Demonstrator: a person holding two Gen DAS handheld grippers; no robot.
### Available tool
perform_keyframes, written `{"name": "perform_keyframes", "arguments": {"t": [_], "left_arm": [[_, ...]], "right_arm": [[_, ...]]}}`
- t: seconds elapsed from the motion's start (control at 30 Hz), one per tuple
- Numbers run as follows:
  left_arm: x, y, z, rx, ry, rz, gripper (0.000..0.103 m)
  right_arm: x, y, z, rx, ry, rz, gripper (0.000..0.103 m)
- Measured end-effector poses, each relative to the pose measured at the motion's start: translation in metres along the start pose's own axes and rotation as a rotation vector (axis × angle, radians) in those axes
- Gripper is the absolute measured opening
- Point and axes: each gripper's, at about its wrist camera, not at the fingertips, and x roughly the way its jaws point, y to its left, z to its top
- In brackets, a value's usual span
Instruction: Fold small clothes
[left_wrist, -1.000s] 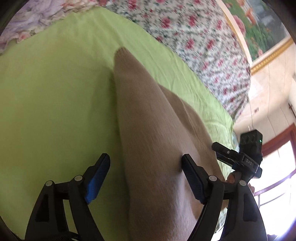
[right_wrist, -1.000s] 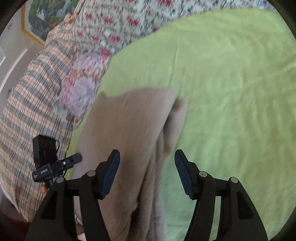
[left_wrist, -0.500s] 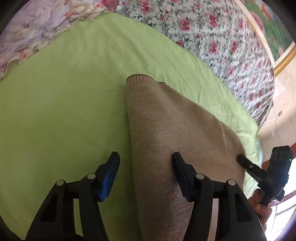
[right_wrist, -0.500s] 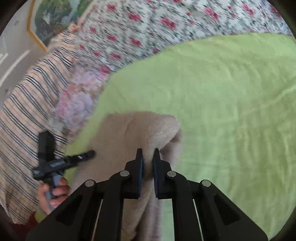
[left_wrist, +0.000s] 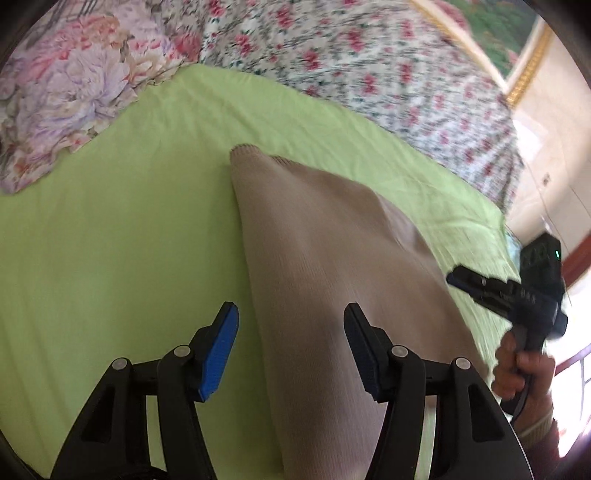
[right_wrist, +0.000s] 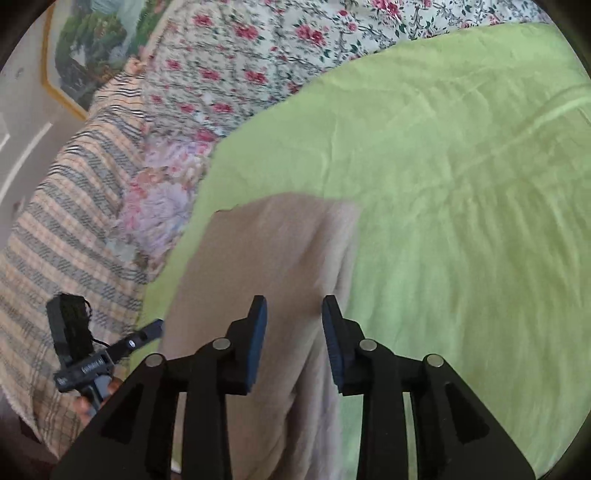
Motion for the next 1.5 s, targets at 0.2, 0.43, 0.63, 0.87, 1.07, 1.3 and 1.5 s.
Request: {"name": "perform_keyframes", "arguments": {"t": [0.2, 0.43, 0.63, 0.87, 1.07, 1.3, 1.5], "left_arm": [[-0.041, -0.01, -0.068, 0.024, -0.018, -0.007, 0.069], [-0.034, -0.018, -0.115, 0.057, 0.007, 0.022, 0.072], [-0.003, -0.024, -0.112, 0.083, 0.025, 0.224, 0.053], [-0.017, -0.027, -0.114, 0.004, -0.05, 0.281, 0.017], [-0.014, -0.026, -0.12, -0.002, -0.047, 0.304, 0.012], [-0.009, -0.026, -0.12, 0.005, -0.019, 0.29, 0.012], [-0.006, -0.021, -0.117, 0.003, 0.014, 0.249, 0.012]], "right_arm": [[-0.031, 0.015, -0.05, -0.033, 0.015, 0.036, 0.045], [-0.029, 0.027, -0.078, -0.086, 0.032, 0.029, 0.046], [-0.017, 0.037, -0.082, -0.122, 0.034, 0.017, 0.006], [-0.041, 0.043, -0.082, -0.196, -0.02, 0.009, 0.006], [-0.013, 0.023, -0.099, -0.201, 0.073, -0.104, 0.006], [-0.014, 0.008, -0.106, -0.177, 0.085, -0.148, 0.005], [-0.004, 0.006, -0.107, -0.193, 0.103, -0.199, 0.004]]}}
